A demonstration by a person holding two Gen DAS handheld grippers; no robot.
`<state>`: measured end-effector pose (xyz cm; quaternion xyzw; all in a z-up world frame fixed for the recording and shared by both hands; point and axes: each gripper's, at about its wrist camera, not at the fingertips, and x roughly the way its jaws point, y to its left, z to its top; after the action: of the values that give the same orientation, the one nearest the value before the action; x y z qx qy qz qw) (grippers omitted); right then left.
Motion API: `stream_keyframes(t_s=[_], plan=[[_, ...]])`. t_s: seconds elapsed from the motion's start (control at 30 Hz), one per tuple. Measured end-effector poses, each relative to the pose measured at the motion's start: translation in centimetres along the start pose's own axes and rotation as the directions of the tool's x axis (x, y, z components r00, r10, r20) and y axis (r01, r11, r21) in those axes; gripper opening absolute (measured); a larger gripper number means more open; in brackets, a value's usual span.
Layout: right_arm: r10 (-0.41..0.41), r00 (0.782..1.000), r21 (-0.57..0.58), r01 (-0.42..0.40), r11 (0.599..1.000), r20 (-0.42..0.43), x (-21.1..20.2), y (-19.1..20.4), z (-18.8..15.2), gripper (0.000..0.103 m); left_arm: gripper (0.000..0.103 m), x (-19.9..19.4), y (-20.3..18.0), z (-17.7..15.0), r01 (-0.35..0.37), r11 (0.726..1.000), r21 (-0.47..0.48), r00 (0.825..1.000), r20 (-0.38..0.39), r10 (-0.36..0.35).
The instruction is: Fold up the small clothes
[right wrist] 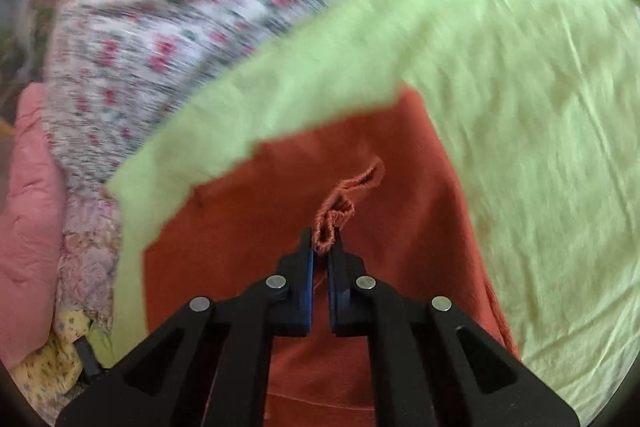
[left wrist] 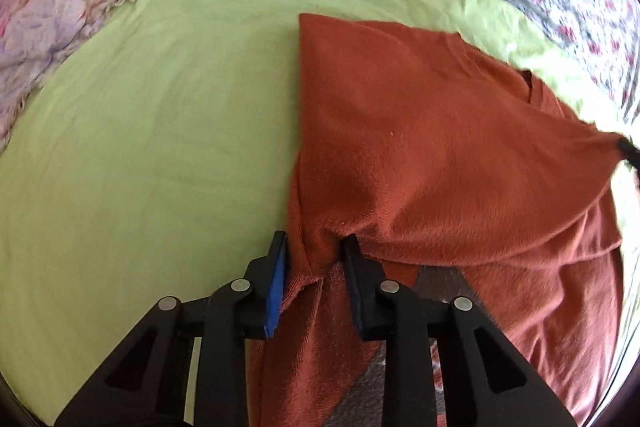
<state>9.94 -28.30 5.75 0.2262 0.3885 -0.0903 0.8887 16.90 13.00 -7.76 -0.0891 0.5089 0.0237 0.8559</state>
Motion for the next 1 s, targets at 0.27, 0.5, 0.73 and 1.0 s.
stream_keyframes(t_s=[0.27, 0.5, 0.73, 1.0], plan=[[-0.093, 0.995, -0.049, 0.091, 0.995, -0.031, -1.5, -1.4, -2.1, 0.006, 0.024, -0.1, 0.7, -0.3, 0.052, 0.998, -0.018, 0.998, -0.017, -0.052], [-0.121, 0.992, -0.028, 0.120, 0.992, -0.022, -1.7, -3.1, -3.7, 0.006, 0.024, 0.0, 1.4, 0.0, 0.097, 0.994, -0.045, 0.994, -0.043, -0.099], [-0.216, 0.963, -0.052, 0.210, 0.976, -0.158, 0.3, -3.8, -4.3, 0.013, 0.025, 0.1, 1.6, 0.0, 0.108, 0.992, -0.060, 0.991, -0.076, -0.113], [-0.108, 0.985, -0.053, 0.102, 0.993, -0.131, -6.3, -3.1, -6.5, 0.036, 0.027, -3.4, 2.8, -3.6, 0.166, 0.983, -0.074, 0.978, -0.116, -0.174]])
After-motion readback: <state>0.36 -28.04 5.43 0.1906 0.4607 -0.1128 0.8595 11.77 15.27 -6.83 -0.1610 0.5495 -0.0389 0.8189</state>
